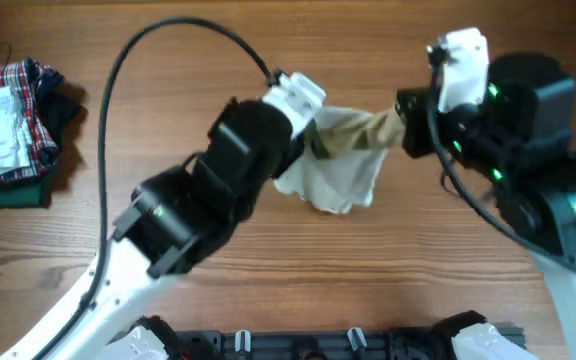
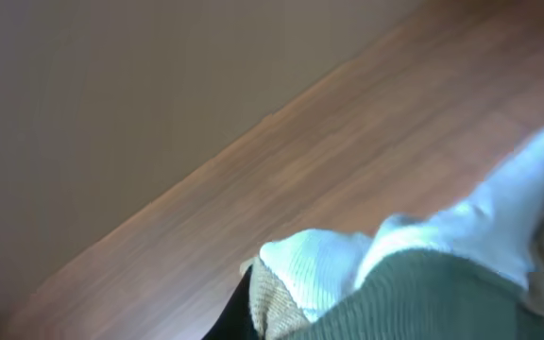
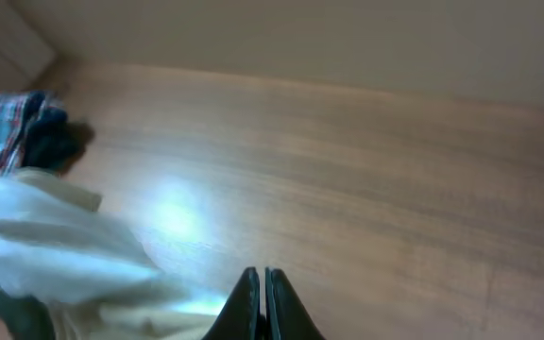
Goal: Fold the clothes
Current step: 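Lift the garment with both grippers and shake it open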
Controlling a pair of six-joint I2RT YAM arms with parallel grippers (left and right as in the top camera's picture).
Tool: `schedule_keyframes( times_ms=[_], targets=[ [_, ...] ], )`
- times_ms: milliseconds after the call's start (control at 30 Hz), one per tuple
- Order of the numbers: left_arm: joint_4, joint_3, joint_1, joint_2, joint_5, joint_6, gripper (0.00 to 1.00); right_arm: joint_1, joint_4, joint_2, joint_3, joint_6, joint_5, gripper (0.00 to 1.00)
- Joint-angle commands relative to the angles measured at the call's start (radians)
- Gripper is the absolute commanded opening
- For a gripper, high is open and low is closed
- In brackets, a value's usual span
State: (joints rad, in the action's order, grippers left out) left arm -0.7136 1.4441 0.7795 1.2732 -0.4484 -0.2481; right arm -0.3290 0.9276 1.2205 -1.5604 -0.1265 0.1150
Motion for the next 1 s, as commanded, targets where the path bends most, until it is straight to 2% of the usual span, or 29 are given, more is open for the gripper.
schedule_keyframes(
  times_ms=[0, 133, 267, 400, 467, 567, 733, 967],
  targets=[
    [0.121, 0.023, -0.151, 0.130, 0.097, -0.035, 0.04, 0.013, -0.166, 0.122, -0.013, 0.080, -0.042, 0.04],
    [0.420, 0.023, -0.295, 0.278, 0.204, -0.037, 0.04, 0.050, -0.429, 0.272, -0.013, 0.145, -0.059, 0.04],
    [0.745, 0.023, -0.401, 0.345, 0.393, -0.036, 0.04, 0.094, -0.697, 0.347, -0.013, 0.206, -0.063, 0.04],
    [0.878, 0.027, -0.431, 0.344, 0.441, -0.040, 0.04, 0.126, -0.821, 0.343, -0.013, 0.208, -0.050, 0.04],
    [0.790, 0.027, -0.436, 0.347, 0.503, -0.040, 0.04, 0.126, -0.768, 0.351, -0.013, 0.241, -0.006, 0.04],
    [0.634, 0.027, -0.436, 0.385, 0.512, -0.040, 0.04, 0.126, -0.672, 0.402, -0.012, 0.243, -0.001, 0.04],
    [0.375, 0.027, -0.427, 0.488, 0.512, -0.035, 0.04, 0.126, -0.385, 0.507, -0.012, 0.238, 0.106, 0.04],
    [0.063, 0.027, -0.379, 0.487, 0.512, -0.035, 0.04, 0.126, -0.040, 0.510, 0.000, 0.202, 0.168, 0.04]
  ],
)
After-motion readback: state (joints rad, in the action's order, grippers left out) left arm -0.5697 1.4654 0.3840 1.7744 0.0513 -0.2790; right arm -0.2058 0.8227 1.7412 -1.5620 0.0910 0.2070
